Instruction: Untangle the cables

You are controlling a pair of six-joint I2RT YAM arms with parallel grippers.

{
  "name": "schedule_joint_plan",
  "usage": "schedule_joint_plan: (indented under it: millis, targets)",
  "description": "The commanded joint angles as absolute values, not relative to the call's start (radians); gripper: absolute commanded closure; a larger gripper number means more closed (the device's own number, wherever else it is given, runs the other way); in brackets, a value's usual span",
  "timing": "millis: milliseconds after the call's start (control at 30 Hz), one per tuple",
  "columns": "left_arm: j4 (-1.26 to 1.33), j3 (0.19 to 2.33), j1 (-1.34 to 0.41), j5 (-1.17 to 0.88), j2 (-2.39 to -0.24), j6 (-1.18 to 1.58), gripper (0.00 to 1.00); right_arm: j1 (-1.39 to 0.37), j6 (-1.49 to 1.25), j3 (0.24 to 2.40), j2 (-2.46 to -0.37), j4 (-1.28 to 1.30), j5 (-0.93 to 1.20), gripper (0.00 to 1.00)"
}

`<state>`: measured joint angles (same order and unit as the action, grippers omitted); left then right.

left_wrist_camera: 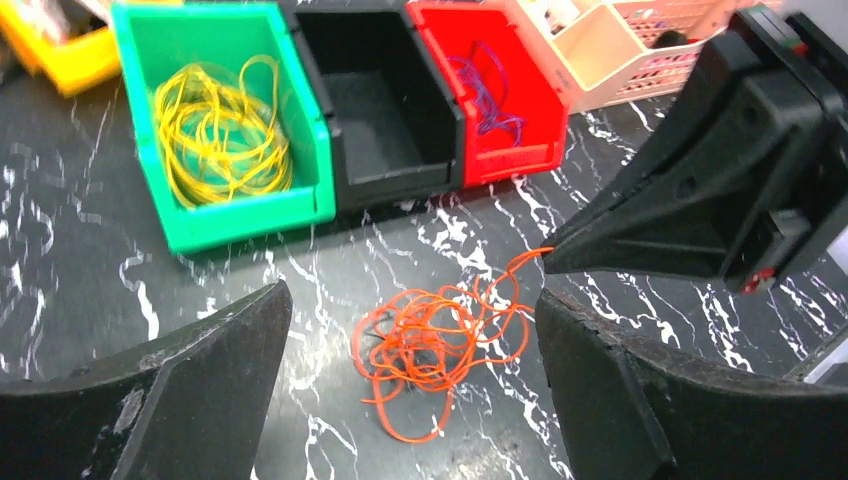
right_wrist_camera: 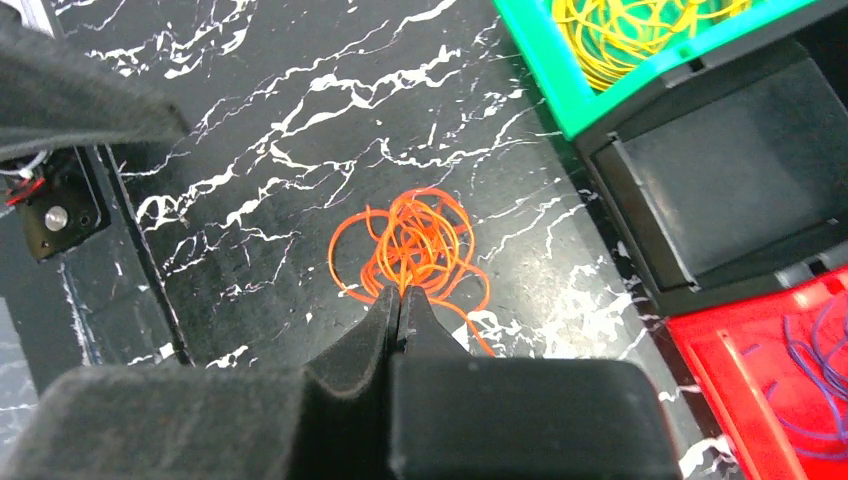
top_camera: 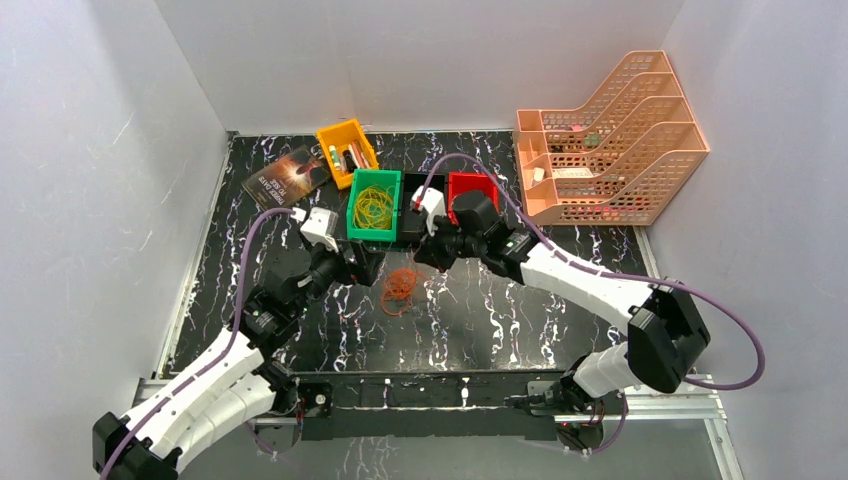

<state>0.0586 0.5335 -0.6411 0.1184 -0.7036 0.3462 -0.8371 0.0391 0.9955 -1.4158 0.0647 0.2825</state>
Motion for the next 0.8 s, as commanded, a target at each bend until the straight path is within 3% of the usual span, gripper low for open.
schedule_joint_plan:
  millis: [0, 167, 367, 767]
  targets:
    - [0.212, 0.573, -0.641, -0.023, -0.736, 0.179, 0.09, -0.803, -0.007, 1.115, -1.374, 0.235, 0.29, 1.0]
    - [0.342, 0.509, -0.641, -0.197, -0.75, 0.08, 0.08, -0.778, -0.021, 1.244, -1.364, 0.328, 0.314, 1.0]
    - [0.808, 0.304, -0.641, -0.348, -0.735, 0.105, 0.08, -0.774, -0.044, 1.348, -1.365, 0.385, 0.363, 1.0]
    - [1.027, 0.403, -0.646, -0.447, -1.008, 0.045, 0.06, -0.773, -0.096, 1.433, -1.388, 0.412, 0.434, 1.0]
